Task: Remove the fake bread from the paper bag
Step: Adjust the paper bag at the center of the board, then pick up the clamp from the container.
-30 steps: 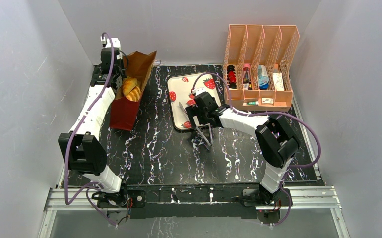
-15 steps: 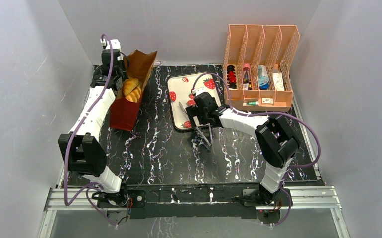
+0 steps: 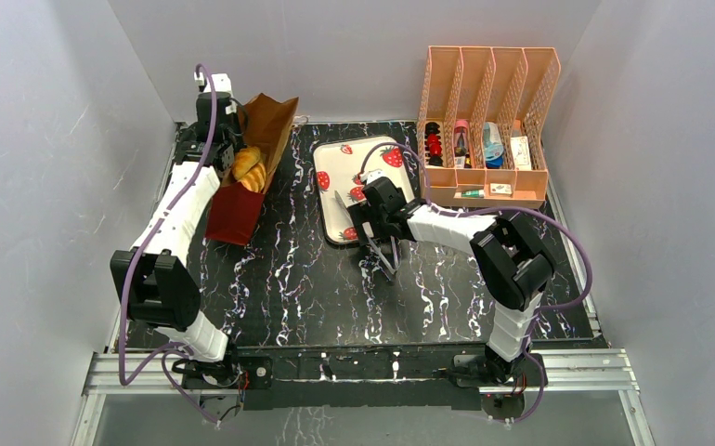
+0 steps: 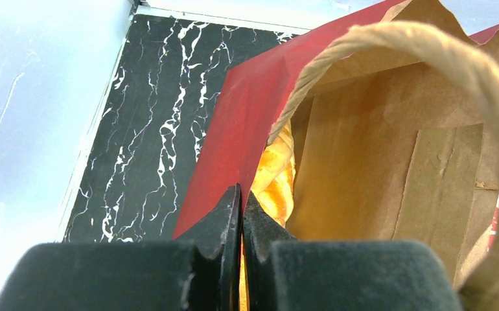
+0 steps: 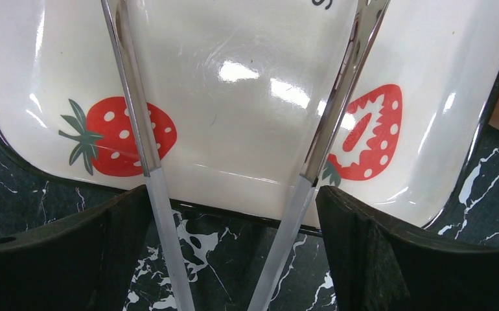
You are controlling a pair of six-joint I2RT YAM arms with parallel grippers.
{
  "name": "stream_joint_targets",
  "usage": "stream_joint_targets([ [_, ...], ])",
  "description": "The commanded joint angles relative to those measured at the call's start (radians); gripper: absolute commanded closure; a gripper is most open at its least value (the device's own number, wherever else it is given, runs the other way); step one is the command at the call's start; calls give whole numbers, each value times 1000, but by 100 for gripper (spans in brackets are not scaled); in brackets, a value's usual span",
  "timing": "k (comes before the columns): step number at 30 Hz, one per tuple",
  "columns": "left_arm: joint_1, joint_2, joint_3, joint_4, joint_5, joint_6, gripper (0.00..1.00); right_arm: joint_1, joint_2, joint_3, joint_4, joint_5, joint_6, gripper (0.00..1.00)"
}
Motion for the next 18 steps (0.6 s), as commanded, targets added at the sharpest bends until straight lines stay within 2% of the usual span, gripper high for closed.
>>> stream_joint_targets([
  [1,-14,-50,8,38,17,-18,100,2,7,-5,38,14,10,2],
  [8,-20,-64,-17,40,15,-19,100,4,19,-13,49,3,18,3],
  [18,-20,-91,-56,47,18,-15,100,4,46,-3,54,-47,26,24],
])
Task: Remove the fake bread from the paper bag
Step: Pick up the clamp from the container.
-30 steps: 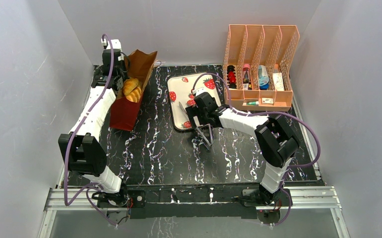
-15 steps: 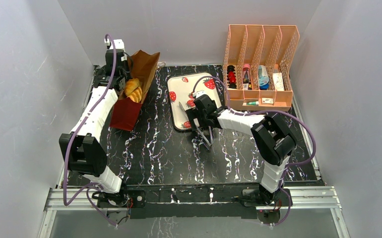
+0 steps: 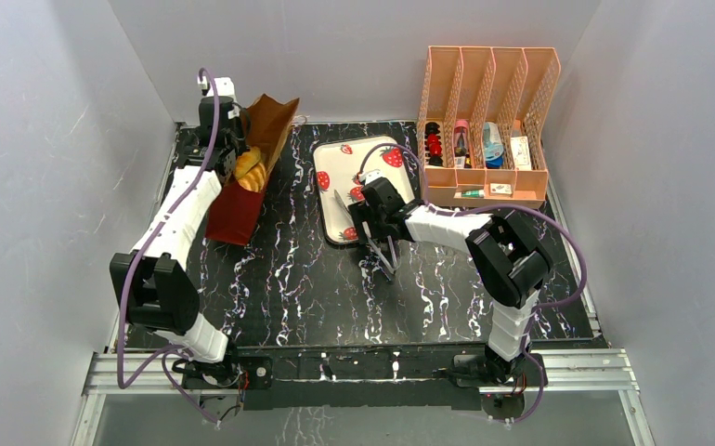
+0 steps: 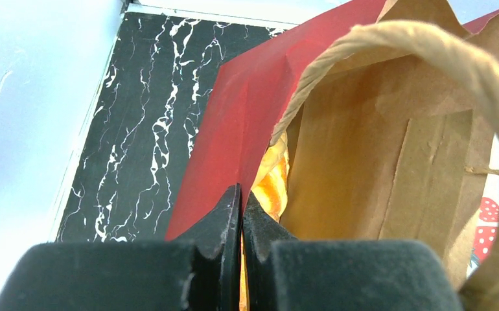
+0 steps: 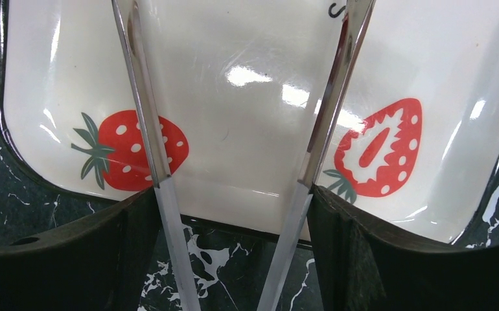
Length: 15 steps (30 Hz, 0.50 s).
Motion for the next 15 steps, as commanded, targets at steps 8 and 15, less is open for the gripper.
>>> stream_joint_targets([
  [8,-6,-96,-50,38,34,-17,100,3,21,16,8,-39,17,48],
  [15,-7,-108,-49,45,71,-34,100,2,25,47,-5,-54,23,62],
])
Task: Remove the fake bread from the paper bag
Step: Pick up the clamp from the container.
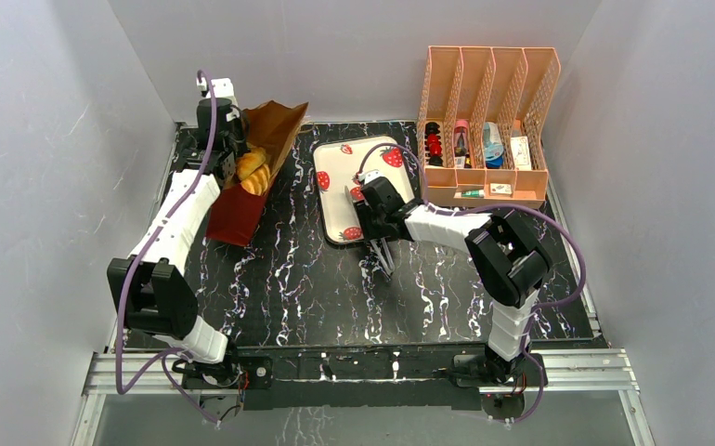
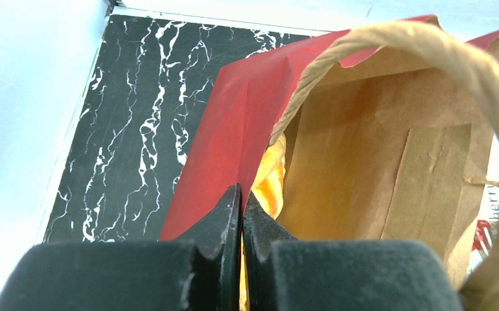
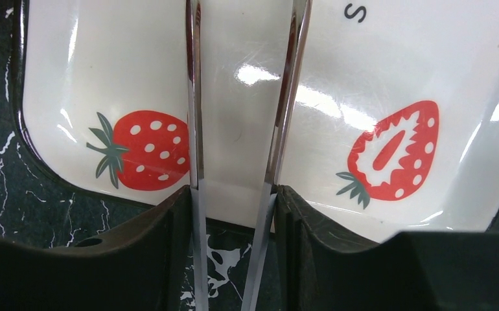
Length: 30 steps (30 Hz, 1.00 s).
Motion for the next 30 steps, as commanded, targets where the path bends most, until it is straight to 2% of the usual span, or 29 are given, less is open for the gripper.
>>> stream_joint_targets([
  [1,-7,-75,-13,26,40,-30,100,2,21,48,-15,-26,12,63],
  [18,-40,-144,-138,83,49,-120,100,1,-5,81,-63,-29,23,72],
  [30,-180,-114,-148,115,-47,-130,100,-1,-27,98,-80,-21,26,75],
])
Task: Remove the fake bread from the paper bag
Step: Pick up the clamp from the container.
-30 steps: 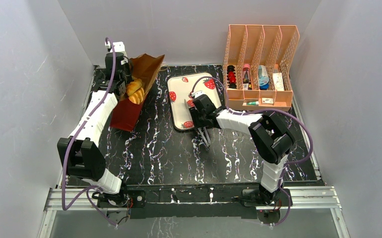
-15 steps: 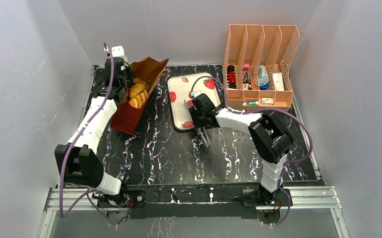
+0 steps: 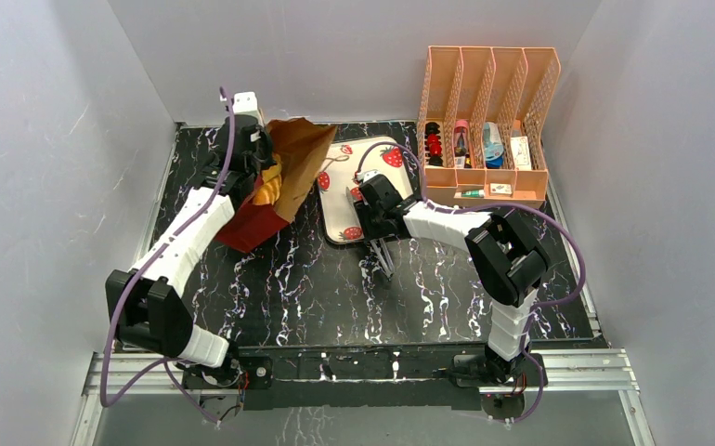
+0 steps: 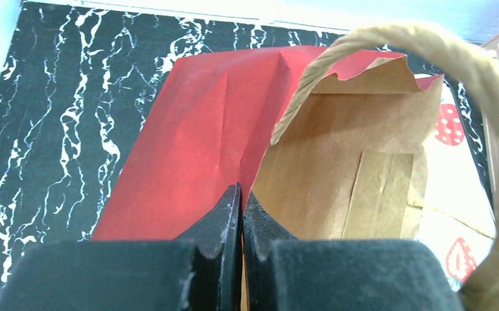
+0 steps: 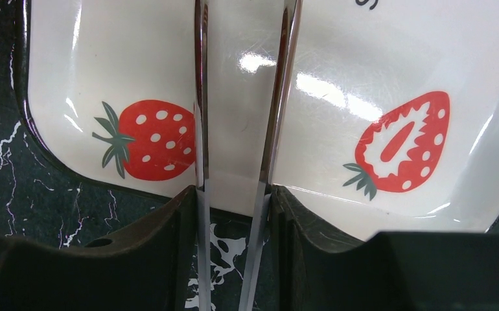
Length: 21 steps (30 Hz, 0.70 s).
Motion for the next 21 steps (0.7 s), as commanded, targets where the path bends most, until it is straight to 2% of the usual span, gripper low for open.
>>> stream_joint_targets([
  [1,-51,-15,-3,34,-59,-15,100,0,-40,52,-1,8,13,75],
  [21,-148,1,-50,68,-134,-42,100,-1,-152,90,-60,-46,62,78],
])
